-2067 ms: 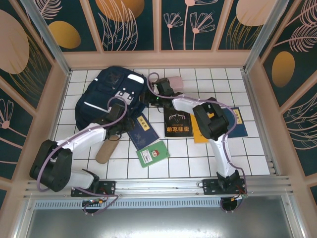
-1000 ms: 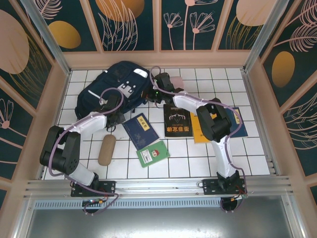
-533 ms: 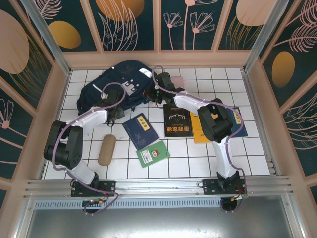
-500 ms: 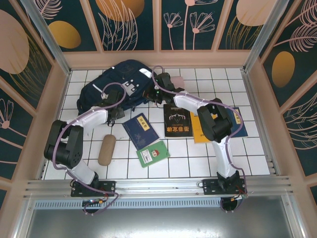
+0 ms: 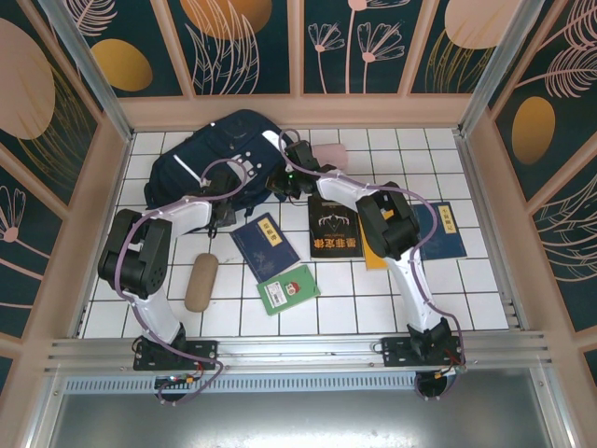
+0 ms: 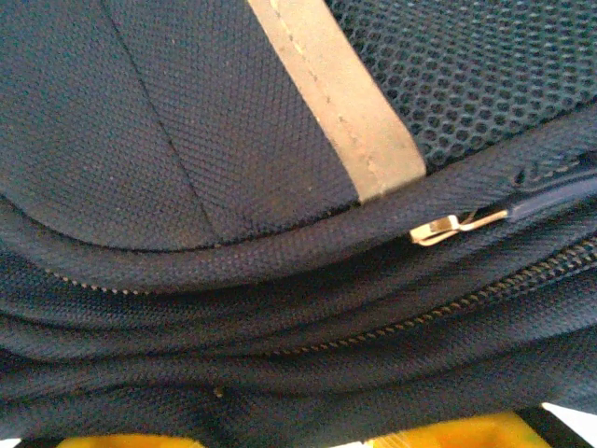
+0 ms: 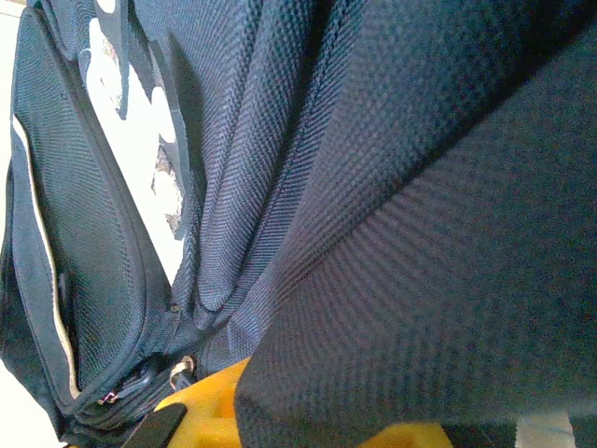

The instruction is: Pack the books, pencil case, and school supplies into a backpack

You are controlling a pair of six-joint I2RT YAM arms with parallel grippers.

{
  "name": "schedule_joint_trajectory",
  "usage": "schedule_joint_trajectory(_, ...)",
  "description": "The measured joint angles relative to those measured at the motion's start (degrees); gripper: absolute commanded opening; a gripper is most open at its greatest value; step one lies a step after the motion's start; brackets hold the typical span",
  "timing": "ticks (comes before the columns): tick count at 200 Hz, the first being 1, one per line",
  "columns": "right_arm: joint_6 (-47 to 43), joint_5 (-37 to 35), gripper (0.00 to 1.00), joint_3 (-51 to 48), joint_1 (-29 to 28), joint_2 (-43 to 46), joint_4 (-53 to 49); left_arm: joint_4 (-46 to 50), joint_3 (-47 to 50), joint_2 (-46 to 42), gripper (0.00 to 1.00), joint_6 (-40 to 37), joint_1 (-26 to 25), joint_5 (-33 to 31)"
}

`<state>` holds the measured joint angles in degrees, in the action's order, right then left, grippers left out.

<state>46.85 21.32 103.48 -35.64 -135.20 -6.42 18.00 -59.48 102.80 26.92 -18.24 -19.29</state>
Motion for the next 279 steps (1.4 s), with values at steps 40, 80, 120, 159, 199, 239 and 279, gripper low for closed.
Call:
schedule_joint_trajectory(40,-0.44,-0.28,0.00,1.16,-0.59,0.02,-1.20,1.14,-1.57,0.00,0.34,-3.02,1.16,-1.70)
schedule_joint_trajectory(80,-0.42,-0.39,0.00,1.86,-2.29,0.02,-1.51,2.05,-2.95,0.22,0.32,-5.18,4.72,-1.29)
schedule_joint_trajectory(120,-0.44,-0.70,0.00,6.05,-2.93,-2.69,-2.71,2.89,-5.79,4.22,0.31,-6.21,6.12,-1.62)
schedule_joint_trajectory(159,-0.92,-0.61,0.00,7.91,-2.67,-4.94,-3.67,2.25,-5.38,4.17,0.37,-6.36,6.34,-0.57)
schedule_joint_trajectory(199,-1.57,-0.68,0.00,9.42,-2.51,-5.35,-5.68,-2.51,-0.39,-1.16,0.38,-6.19,6.75,5.79)
schedule_joint_trajectory(239,-1.57,-0.61,0.00,9.94,-1.84,-5.44,-7.17,-9.27,4.92,-6.47,0.34,-5.68,6.19,13.57)
schedule_joint_trajectory(279,-1.55,-0.20,0.00,9.97,-2.05,-5.44,-7.17,-14.27,5.09,-5.97,0.35,-5.81,0.85,17.20)
